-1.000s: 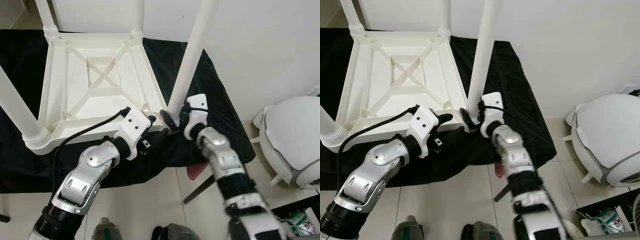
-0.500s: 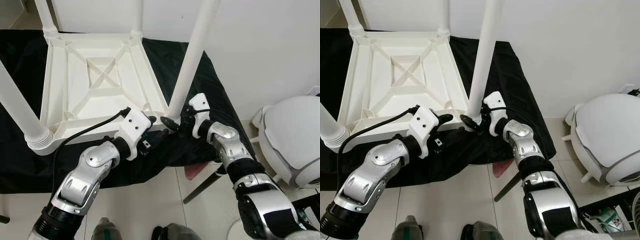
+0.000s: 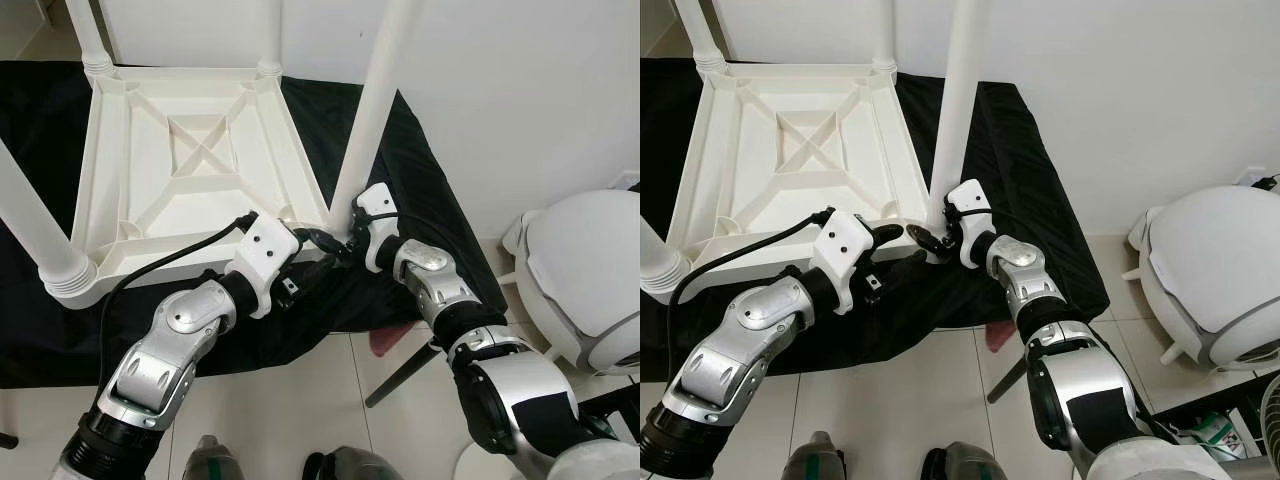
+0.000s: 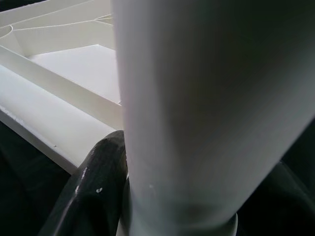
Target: Building children table
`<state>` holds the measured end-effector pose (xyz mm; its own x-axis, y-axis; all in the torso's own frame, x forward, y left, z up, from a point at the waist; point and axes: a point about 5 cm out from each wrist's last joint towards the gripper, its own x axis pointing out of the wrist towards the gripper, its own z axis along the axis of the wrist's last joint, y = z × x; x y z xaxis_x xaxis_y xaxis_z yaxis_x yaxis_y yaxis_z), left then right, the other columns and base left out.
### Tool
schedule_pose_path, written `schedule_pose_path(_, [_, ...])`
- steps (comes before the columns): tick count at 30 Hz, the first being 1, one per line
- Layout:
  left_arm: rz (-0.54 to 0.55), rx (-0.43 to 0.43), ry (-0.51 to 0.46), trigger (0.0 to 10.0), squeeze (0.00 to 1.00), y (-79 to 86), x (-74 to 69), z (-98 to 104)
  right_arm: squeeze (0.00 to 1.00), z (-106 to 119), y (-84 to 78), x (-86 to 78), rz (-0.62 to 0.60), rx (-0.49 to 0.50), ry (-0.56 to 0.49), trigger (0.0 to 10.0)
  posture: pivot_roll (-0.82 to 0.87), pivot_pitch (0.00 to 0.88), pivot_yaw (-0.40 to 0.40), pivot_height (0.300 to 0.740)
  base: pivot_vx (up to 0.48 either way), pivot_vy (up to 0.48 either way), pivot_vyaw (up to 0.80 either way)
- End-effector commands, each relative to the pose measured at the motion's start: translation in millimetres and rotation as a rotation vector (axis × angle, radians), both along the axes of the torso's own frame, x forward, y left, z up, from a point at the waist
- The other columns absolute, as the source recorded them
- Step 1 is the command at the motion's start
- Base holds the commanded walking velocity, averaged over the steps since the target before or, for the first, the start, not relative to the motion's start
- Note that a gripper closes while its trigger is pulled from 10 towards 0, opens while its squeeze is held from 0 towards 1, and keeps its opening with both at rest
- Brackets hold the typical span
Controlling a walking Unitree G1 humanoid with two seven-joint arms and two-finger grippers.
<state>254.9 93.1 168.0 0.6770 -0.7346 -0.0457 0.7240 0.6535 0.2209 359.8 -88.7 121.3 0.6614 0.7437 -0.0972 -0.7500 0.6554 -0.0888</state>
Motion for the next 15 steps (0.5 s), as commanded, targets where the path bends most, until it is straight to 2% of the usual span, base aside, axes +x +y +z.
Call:
schedule_pose_path(1, [-0.026,0.007,0.006,10.0,0.0,-0.3,-0.8,1,0.0,-10,-0.4,-3.1,0.008,-0.013,0.052,0.0,0.09,0.0,-0.11,0.74,0.0,0.0,0.0])
schedule_pose_path(4, [-0.025,0.006,0.006,10.0,0.0,-0.1,-0.8,1,0.0,-12,-4.5,-3.4,0.007,-0.006,0.059,0.0,0.09,0.0,-0.11,0.74,0.0,0.0,0.0])
schedule_pose_path(5, [-0.028,0.004,0.007,10.0,0.0,-0.9,-0.8,1,0.0,-13,-11.5,-3.3,-0.006,0.004,0.059,0.0,0.08,0.003,-0.106,0.74,0.0,0.0,0.0])
schedule_pose_path(10, [-0.034,0.001,0.008,10.0,0.0,-2.4,-0.6,1,0.0,-15,-15.6,-3.6,-0.015,0.009,0.059,0.0,0.07,0.006,-0.105,0.74,0.0,0.0,0.0])
schedule_pose_path(11, [-0.036,0.001,0.009,10.0,0.0,-2.9,-0.7,1,0.0,-15,-17.2,-3.5,-0.024,0.008,0.058,3.1,0.07,0.006,-0.105,0.74,0.0,0.0,0.0])
schedule_pose_path(13, [-0.036,0.001,0.009,10.0,0.0,-2.9,-0.7,1,0.0,-15,-17.2,-3.5,-0.024,0.008,0.058,3.1,0.07,0.006,-0.105,0.74,0.0,0.0,0.0])
schedule_pose_path(14, [-0.037,0.0,0.009,10.0,0.0,-3.0,-0.6,1,0.0,-15,-18.6,-3.2,-0.034,0.017,0.06,10.0,0.07,0.007,-0.105,0.74,0.0,0.0,0.0])
schedule_pose_path(15, [-0.037,0.0,0.009,10.0,0.0,-3.0,-0.6,1,0.0,-15,-18.6,-3.2,-0.034,0.017,0.06,10.0,0.07,0.007,-0.105,0.74,0.0,0.0,0.0])
